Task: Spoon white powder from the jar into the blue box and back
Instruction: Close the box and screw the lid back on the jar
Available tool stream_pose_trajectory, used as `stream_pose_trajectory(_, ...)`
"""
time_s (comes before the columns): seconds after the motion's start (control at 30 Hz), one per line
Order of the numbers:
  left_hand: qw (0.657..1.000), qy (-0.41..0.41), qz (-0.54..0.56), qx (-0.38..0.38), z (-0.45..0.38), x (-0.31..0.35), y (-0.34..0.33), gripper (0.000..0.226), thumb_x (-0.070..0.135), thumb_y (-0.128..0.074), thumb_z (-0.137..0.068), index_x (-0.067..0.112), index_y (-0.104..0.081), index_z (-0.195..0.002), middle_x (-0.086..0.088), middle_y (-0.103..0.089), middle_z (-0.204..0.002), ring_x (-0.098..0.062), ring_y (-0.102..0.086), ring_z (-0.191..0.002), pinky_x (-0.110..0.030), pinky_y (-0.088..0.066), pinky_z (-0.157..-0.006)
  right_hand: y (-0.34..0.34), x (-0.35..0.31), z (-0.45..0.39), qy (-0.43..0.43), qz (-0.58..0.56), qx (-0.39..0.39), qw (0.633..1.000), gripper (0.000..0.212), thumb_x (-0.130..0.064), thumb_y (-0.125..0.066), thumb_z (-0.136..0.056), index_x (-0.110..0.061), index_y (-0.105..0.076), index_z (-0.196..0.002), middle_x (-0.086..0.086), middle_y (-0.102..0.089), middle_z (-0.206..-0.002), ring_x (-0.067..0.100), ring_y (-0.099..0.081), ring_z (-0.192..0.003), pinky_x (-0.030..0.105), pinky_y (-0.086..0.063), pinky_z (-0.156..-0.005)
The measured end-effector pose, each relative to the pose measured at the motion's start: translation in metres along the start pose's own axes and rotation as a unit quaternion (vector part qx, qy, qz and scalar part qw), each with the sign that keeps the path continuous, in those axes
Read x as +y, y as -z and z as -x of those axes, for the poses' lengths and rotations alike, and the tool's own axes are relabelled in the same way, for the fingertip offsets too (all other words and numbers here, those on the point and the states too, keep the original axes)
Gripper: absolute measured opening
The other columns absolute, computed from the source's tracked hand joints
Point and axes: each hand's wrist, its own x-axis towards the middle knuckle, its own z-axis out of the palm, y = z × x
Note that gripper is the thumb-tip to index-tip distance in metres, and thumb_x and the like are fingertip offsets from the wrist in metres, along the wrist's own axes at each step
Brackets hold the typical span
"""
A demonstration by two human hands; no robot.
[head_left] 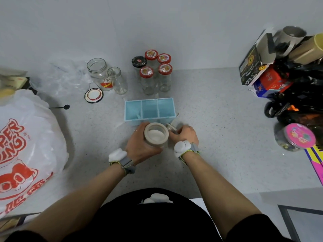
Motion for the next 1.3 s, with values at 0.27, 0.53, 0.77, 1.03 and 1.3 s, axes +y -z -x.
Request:
stream_pose_trajectory(0.27,0.999,0.032,0.004,0.031,0.004,-0.011,0.005,0.084,0.040,-0.087,-0.050,0.027,-0.047,-0.123,0.008,-0.061,-0.114,-0.010,-0.060,-0.101,-0.030,-0.051,-0.086,-0.001,-0.013,0.002,-0.075,-0.100,-0.010,0.992,0.043,-0.054,-0.067,-0.071,-0.012,-0.060,-0.067,0.004,-0.060,-0.072,0.020,-0.057,-0.062,0.022,-0.038,-0.048)
stream_pose_trajectory(0.53,0.998,0.016,0.037,0.056,0.011,-0.007,0.018,0.074,0.035,-0.085,-0.051,0.035,-0.049,-0.115,0.014,-0.061,-0.110,0.000,-0.059,-0.099,-0.018,-0.047,-0.081,-0.006,-0.031,0.002,-0.105,-0.089,-0.025,0.990,0.045,-0.059,-0.063,-0.077,-0.015,-0.053,-0.081,0.001,-0.054,-0.082,0.014,-0.055,-0.071,0.026,-0.042,-0.065)
stream_pose_trajectory(0.77,0.997,0.019,0.026,0.072,0.012,-0.013,0.034,0.075,0.042,-0.084,-0.050,0.033,-0.046,-0.114,0.014,-0.059,-0.108,0.001,-0.057,-0.097,-0.011,-0.042,-0.077,-0.006,-0.033,-0.001,-0.113,-0.074,-0.011,0.991,0.039,-0.045,-0.063,-0.083,-0.009,-0.058,-0.098,0.007,-0.060,-0.095,0.021,-0.061,-0.094,0.030,-0.049,-0.084)
stream_pose_trajectory(1.03,0.995,0.014,0.049,0.081,0.012,-0.020,0.038,0.073,0.046,-0.082,-0.049,0.032,-0.050,-0.114,0.009,-0.061,-0.109,-0.003,-0.059,-0.097,-0.018,-0.046,-0.079,0.005,-0.010,0.020,-0.023,-0.337,0.088,0.937,0.034,-0.021,-0.067,-0.081,-0.015,-0.057,-0.112,0.005,-0.064,-0.088,0.025,-0.065,-0.076,0.039,-0.056,-0.073)
stream_pose_trajectory(1.3,0.998,-0.005,0.012,0.065,0.005,-0.021,0.035,0.075,0.040,-0.086,-0.051,0.028,-0.049,-0.115,0.005,-0.060,-0.110,-0.012,-0.058,-0.097,-0.026,-0.049,-0.080,0.039,-0.025,0.041,0.109,-0.429,0.002,0.897,0.029,-0.002,-0.072,-0.078,-0.008,-0.056,-0.102,0.000,-0.065,-0.072,0.014,-0.061,-0.065,0.027,-0.050,-0.053)
